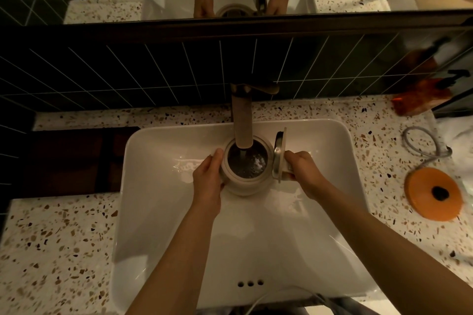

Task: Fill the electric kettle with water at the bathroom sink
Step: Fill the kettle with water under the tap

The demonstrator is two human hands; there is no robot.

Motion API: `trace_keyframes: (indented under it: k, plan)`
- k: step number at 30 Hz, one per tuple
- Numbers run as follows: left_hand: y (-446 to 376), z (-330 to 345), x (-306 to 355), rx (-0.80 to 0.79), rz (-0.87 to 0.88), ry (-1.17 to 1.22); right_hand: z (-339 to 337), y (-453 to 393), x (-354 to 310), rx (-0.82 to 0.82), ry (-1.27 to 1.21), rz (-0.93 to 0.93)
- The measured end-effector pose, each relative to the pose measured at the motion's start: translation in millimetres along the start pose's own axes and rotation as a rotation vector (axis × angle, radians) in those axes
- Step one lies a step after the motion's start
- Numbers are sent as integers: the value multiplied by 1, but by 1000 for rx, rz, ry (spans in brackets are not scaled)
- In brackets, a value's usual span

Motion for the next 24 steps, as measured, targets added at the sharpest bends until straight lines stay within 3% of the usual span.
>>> trace_keyframes:
  k: [8, 15, 19, 24]
  plan:
    - [1, -2, 1, 40, -12, 11, 1, 3, -1, -51, -111, -58]
    - [4, 6, 6, 21, 7, 2, 2, 16, 5, -190, -194, -65]
    - [3, 4, 5, 40, -16, 15, -9, 17, 5, -161, -263, -110]
    - [6, 6, 5, 28, -19, 10, -4, 27, 4, -95, -121, -168]
Point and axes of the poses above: each hand's wrist, its own y-axis away from the middle knuckle, its own z-axis out of the palm, x = y × z, the point moved 9 cm from there along -y, towards the middle knuckle, and after that the axes turned 2 degrees about x, right-handed, at the moved point
